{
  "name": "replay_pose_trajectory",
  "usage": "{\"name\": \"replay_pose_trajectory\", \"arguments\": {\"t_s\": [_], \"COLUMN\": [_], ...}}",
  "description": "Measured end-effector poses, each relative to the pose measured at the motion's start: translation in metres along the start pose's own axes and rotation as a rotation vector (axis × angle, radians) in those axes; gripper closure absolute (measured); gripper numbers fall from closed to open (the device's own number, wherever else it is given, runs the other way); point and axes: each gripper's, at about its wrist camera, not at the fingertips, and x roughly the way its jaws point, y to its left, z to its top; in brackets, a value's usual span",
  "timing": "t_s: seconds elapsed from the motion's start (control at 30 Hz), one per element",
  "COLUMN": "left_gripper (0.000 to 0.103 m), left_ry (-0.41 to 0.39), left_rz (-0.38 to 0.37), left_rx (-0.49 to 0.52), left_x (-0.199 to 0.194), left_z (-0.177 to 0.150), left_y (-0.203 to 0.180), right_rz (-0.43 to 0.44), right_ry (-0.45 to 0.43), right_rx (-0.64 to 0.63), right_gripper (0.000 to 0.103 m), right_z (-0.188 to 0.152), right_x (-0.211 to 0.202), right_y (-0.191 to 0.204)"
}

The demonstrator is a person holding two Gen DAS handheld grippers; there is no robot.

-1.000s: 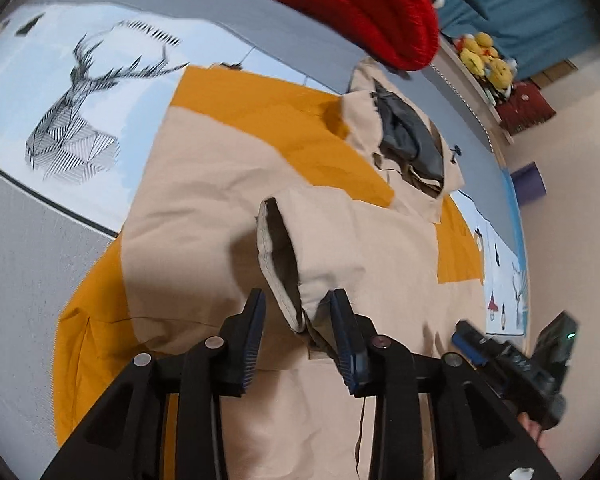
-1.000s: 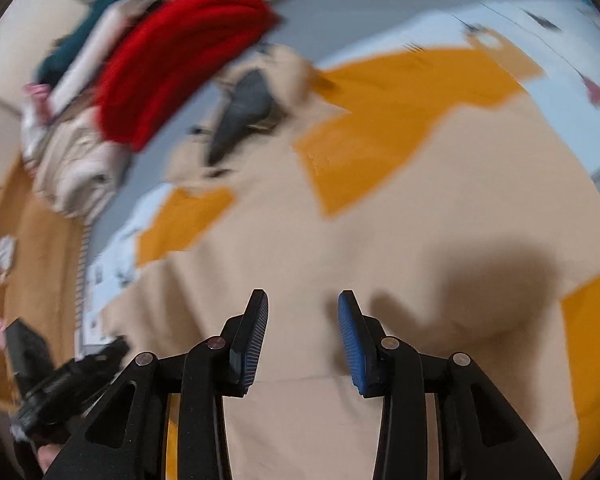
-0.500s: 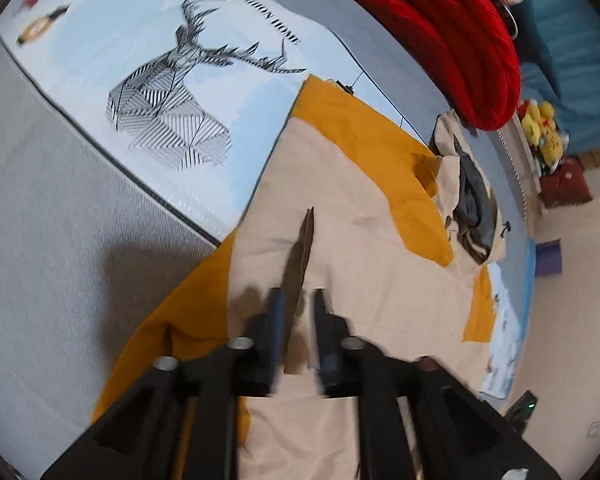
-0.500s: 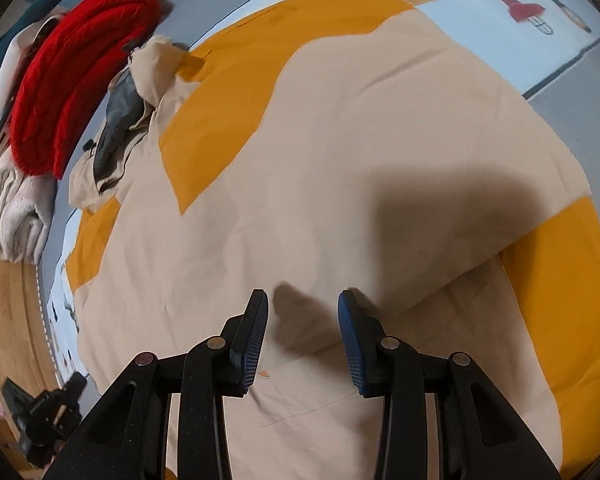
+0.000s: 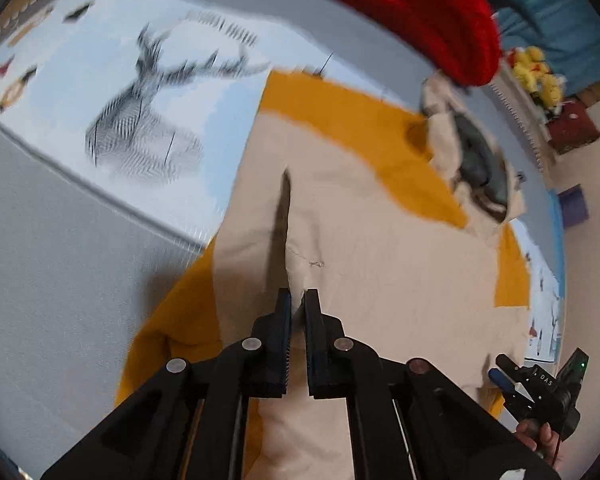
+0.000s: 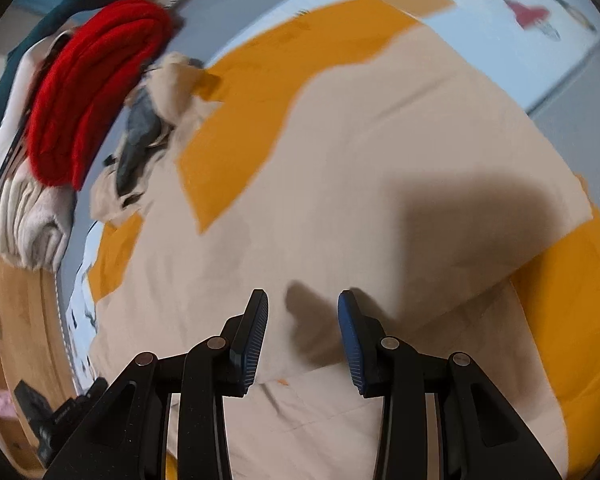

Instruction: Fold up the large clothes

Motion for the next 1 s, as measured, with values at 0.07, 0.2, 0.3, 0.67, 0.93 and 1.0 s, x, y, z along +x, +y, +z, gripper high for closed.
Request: {"name": "replay_pose_trajectory", "arguments": {"t_s": [0.07, 0.2, 0.3, 0.67, 0.93, 1.0], "left_gripper": [0.094, 0.092, 0.089, 0.089, 0.085, 0.085], "left_ry": [0.033, -0.127, -0.155, 0.001, 0.037, -0.040], "left_rz": [0.036, 0.092, 0.053, 0.150, 0.215, 0.259], "left_rx": [-0.015, 0.058, 0.125, 0.176, 0.156, 0.230], "left_x": [0.008, -0.023, -0.027, 0.020, 0.036, 0.021], "left_z": [-0.002, 0.002, 0.002, -0.004, -0.007, -0.011], "left_y": [0.004, -0.013, -0.026, -0.029, -0.020, -0.036], "right_rz": [-0.029, -0.060, -0.045, -0.066, -0.075, -0.086], "right_ry": [0.011, -0.001, -0.060, 0.018, 0.003, -0.013], "right_rx": [0.031, 0.062, 0.016, -0.006, -0.063, -0.032], "right_gripper": [0.065, 0.065, 0.065, 0.065, 0.065, 0.065], "right_z": [0.001, 0.003, 0.005, 0.009, 0.012, 0.012], "right_x": [0.004, -0.001, -0.013, 0.008, -0.002, -0.010], "right_y": [-0.009, -0.017, -0.008, -0.014, -0.004, -0.009]}}
